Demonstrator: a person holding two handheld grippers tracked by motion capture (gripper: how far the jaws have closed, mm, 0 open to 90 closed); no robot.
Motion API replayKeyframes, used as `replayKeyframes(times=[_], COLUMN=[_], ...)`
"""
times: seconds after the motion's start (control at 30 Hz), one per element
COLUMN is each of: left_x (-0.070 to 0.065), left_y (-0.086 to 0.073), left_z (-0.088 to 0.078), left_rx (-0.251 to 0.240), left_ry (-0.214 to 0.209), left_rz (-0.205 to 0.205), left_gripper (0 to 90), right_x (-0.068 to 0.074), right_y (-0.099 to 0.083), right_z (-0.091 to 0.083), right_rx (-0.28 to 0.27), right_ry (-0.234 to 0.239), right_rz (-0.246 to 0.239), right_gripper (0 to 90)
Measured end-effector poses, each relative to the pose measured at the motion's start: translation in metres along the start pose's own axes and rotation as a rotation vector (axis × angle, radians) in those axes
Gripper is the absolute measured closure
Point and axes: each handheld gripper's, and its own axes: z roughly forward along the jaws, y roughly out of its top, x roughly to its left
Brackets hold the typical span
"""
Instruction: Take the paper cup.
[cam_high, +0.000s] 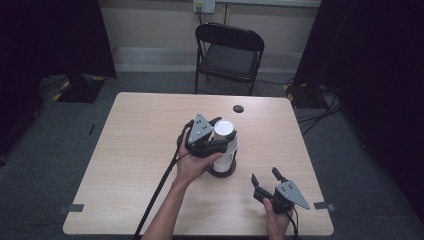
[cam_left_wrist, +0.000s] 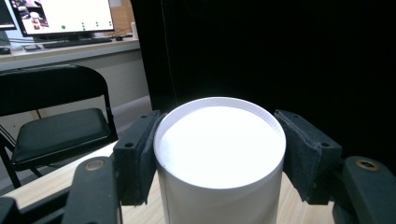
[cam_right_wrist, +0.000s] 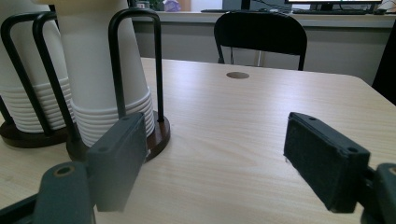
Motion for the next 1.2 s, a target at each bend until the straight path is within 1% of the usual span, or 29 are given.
replayKeyframes(times=[0.07,0.17,0.23,0.4,0.43,0.5,0.53,0.63,0.73,0.83,0.87,0.93,0.97,1.0,1.07,1.1,1.2], left_x=[0.000,-0.001,-0.001,-0.001,-0.001,-0.001,-0.002,-0.004,-0.006,-0.008,-0.008,-0.009,-0.010,-0.009,-0.009,-0.010,-0.011], left_y=[0.002,0.004,0.006,0.008,0.009,0.010,0.010,0.011,0.011,0.013,0.014,0.016,0.016,0.017,0.017,0.018,0.019], left_z=[-0.003,-0.006,-0.010,-0.013,-0.015,-0.016,-0.017,-0.020,-0.023,-0.029,-0.031,-0.035,-0.037,-0.042,-0.044,-0.046,-0.049], left_rx=[-0.011,-0.021,-0.024,-0.036,-0.042,-0.048,-0.050,-0.042,-0.043,-0.055,-0.059,-0.067,-0.067,-0.075,-0.078,-0.079,-0.078], left_ry=[-0.009,-0.011,-0.007,-0.005,-0.017,-0.023,-0.025,-0.027,-0.024,-0.029,-0.032,-0.047,-0.044,-0.052,-0.058,-0.055,-0.062], left_rz=[-0.004,-0.013,-0.018,-0.029,-0.039,-0.045,-0.044,-0.022,-0.014,-0.019,-0.014,-0.014,-0.015,-0.030,-0.033,-0.034,-0.038], left_gripper=[34.5,34.5,34.5,34.5,34.5,34.4,34.4,34.4,34.5,34.4,34.4,34.4,34.4,34.4,34.4,34.4,34.4], right_x=[0.000,0.000,0.000,0.000,0.000,0.000,0.000,0.000,0.000,0.000,0.000,0.000,0.000,0.000,0.000,0.000,0.001], right_y=[0.000,0.000,0.000,0.000,0.000,0.000,0.000,0.000,0.000,0.000,0.000,0.000,0.000,0.000,0.000,0.000,0.000], right_z=[0.000,0.000,0.000,0.000,0.000,0.000,0.000,0.000,0.000,0.000,0.000,0.000,0.000,0.000,0.000,0.000,0.000], right_rx=[0.000,0.000,0.000,0.001,0.001,0.001,0.001,0.001,0.002,0.002,0.003,0.003,0.001,-0.001,-0.002,-0.002,-0.001], right_ry=[0.000,0.000,-0.001,0.000,0.000,0.000,0.001,-0.001,-0.002,-0.003,-0.001,-0.004,-0.003,-0.001,-0.004,-0.004,0.005], right_rz=[0.000,-0.001,-0.001,-0.002,-0.001,-0.002,-0.001,-0.001,-0.001,-0.002,-0.002,-0.002,-0.003,-0.004,-0.009,-0.009,-0.013], right_gripper=[20.9,20.9,20.9,20.9,20.9,20.9,20.8,20.6,20.4,20.3,20.3,20.3,20.3,20.2,20.0,20.0,19.4])
